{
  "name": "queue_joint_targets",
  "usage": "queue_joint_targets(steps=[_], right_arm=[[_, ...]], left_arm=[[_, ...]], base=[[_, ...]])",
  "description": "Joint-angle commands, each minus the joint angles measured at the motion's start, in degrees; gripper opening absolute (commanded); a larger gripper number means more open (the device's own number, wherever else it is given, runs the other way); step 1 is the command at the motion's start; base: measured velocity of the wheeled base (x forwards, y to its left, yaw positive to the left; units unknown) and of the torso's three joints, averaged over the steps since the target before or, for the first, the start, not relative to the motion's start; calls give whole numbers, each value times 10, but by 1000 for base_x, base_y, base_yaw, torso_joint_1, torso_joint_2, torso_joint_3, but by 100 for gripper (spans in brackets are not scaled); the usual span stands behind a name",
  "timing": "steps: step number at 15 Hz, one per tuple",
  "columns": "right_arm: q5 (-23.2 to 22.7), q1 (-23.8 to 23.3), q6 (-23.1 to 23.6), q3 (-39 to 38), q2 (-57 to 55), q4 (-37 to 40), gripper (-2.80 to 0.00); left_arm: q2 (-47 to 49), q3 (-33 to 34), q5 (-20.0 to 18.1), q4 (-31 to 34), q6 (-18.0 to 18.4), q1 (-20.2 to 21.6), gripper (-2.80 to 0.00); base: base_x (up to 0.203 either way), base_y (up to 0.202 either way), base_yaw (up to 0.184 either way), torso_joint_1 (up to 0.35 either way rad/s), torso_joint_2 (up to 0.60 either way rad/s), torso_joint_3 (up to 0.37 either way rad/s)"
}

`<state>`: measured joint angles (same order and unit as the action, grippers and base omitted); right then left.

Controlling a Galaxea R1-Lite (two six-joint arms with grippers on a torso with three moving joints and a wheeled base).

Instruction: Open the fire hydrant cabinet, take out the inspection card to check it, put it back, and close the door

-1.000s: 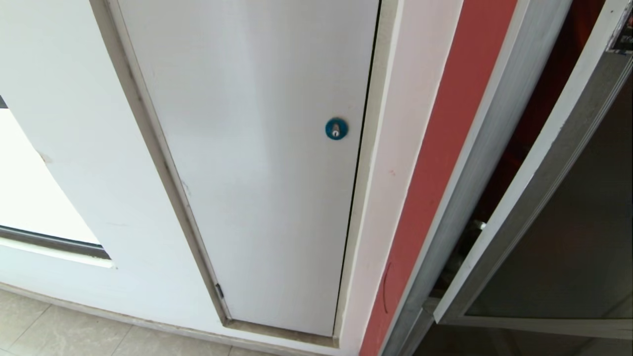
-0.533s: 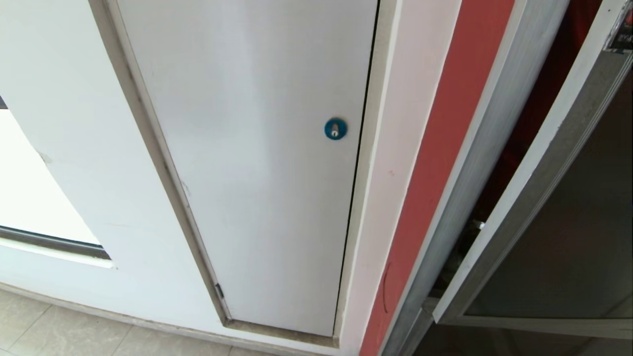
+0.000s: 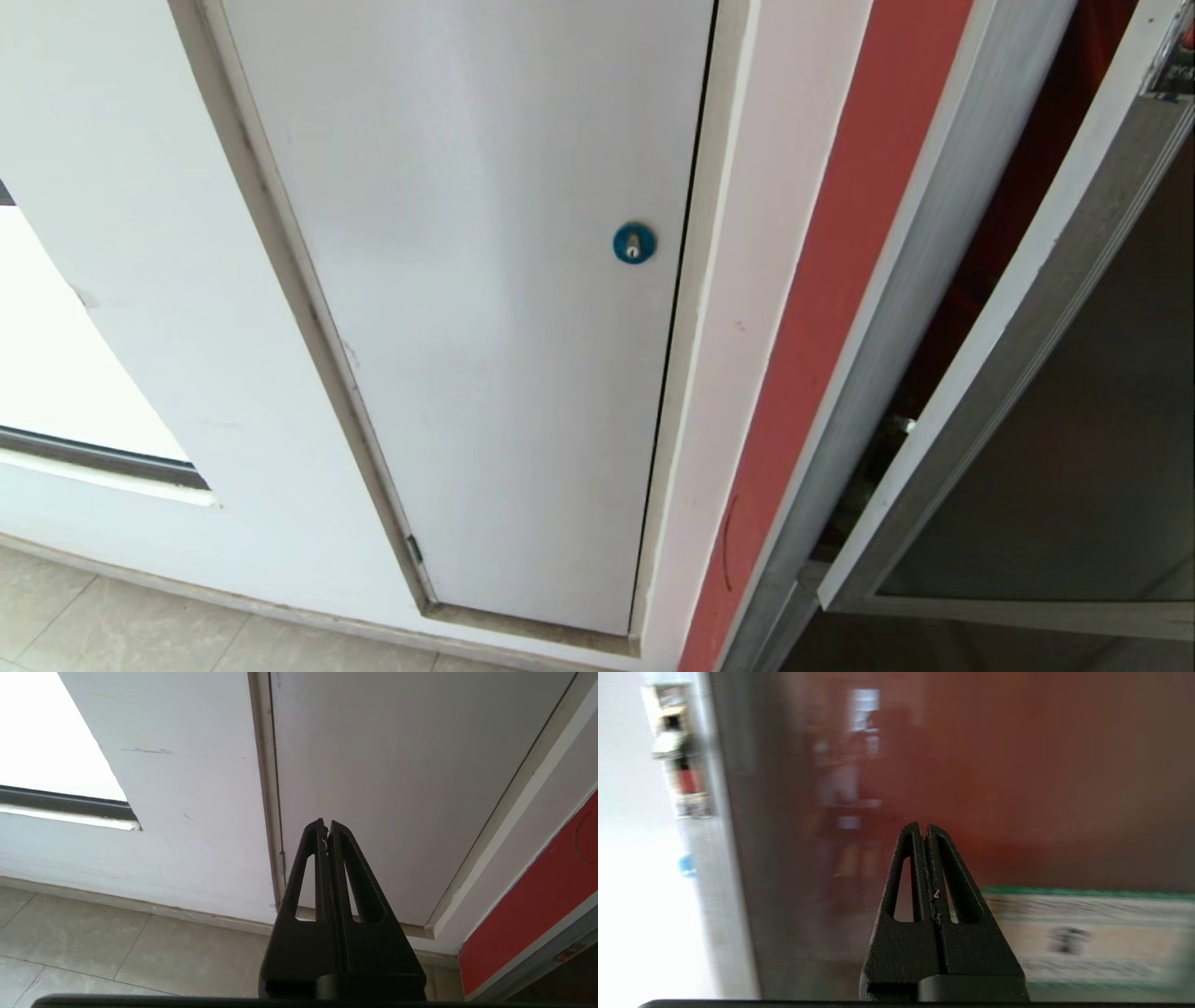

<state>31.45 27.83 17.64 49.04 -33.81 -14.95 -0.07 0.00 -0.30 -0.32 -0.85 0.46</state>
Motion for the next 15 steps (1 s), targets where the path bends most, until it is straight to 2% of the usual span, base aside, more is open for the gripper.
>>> queue_joint_targets(steps=[1, 7, 10, 15], right_arm=[[3, -62, 1, 28, 64, 44, -280], [8, -198, 0, 64, 171, 156, -280], [29, -207, -4, 61, 178, 159, -280], [27, -213, -8, 17, 178, 156, -280]], left_arm=[[1, 0, 0, 0, 0, 0, -280], [1, 0, 0, 0, 0, 0, -280], [1, 0, 0, 0, 0, 0, -280], [1, 0, 0, 0, 0, 0, -280]], base=[[0, 0, 0, 0, 0, 0], [0, 0, 0, 0, 0, 0], [0, 0, 0, 0, 0, 0], [0, 0, 0, 0, 0, 0]])
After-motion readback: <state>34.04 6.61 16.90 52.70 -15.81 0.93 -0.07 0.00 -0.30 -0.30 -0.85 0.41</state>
